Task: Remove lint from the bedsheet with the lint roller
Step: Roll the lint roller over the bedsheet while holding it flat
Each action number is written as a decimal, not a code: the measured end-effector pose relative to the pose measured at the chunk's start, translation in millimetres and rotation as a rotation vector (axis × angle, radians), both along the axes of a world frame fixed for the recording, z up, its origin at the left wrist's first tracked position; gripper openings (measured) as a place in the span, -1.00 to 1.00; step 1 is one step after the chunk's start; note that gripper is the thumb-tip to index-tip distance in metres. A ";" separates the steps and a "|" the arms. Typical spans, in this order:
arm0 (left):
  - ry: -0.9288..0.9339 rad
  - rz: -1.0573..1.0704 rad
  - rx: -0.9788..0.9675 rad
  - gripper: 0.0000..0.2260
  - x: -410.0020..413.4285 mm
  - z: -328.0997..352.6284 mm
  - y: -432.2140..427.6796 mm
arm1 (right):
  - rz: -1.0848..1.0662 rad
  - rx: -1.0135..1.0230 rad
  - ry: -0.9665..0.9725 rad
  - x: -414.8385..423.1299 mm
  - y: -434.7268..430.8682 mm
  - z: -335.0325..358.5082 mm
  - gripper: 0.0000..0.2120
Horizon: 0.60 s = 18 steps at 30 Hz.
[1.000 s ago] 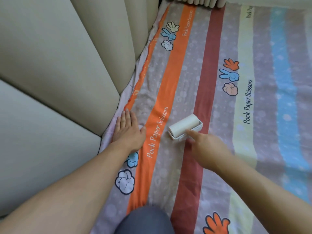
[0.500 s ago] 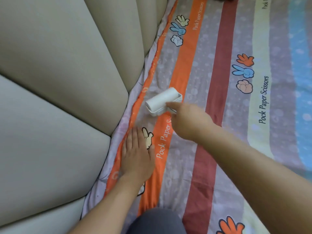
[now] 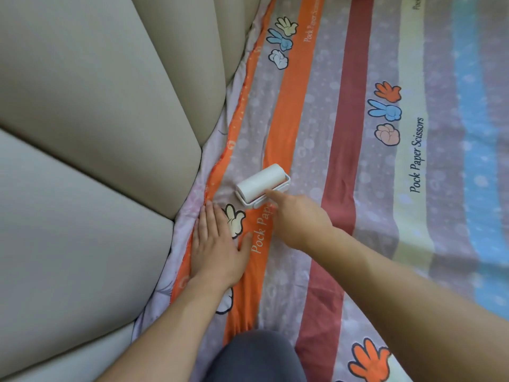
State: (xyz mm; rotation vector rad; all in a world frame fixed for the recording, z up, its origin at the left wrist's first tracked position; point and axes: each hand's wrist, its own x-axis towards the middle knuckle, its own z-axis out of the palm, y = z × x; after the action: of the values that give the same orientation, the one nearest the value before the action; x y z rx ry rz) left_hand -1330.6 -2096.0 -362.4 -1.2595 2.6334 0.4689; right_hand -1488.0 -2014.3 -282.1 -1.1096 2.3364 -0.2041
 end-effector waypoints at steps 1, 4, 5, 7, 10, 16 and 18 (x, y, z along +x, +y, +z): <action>-0.012 0.000 0.003 -0.03 -0.6 2.1 0.2 | 0.008 0.000 0.005 2.9 9.5 1.0 -0.52; -0.061 -0.001 0.027 -0.07 -1.1 7.5 -1.9 | 0.018 0.004 0.026 12.5 36.1 -0.5 -0.53; -0.071 -0.005 0.043 -0.12 -1.6 10.3 -2.6 | 0.016 0.015 0.030 15.7 45.0 -0.9 -0.51; -0.069 -0.002 0.071 -0.19 -2.7 16.8 -3.7 | 0.008 0.034 0.033 20.2 63.6 -1.0 -0.47; -0.079 0.010 0.086 -0.23 -4.3 25.2 -4.4 | 0.001 0.075 0.033 26.1 93.9 3.9 -0.45; -0.088 0.082 0.079 -0.25 -17.0 33.1 3.6 | 0.057 0.215 0.005 26.6 148.2 33.0 -0.53; -0.024 0.066 0.040 -0.27 -17.9 35.3 8.6 | 0.076 0.293 -0.029 18.6 156.4 51.5 -0.54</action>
State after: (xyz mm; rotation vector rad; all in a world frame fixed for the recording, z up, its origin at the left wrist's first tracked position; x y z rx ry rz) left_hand -1348.6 -2087.4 -327.1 -1.3342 2.5566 0.5102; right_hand -1469.5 -1857.9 -230.5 -1.0382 2.2060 0.1462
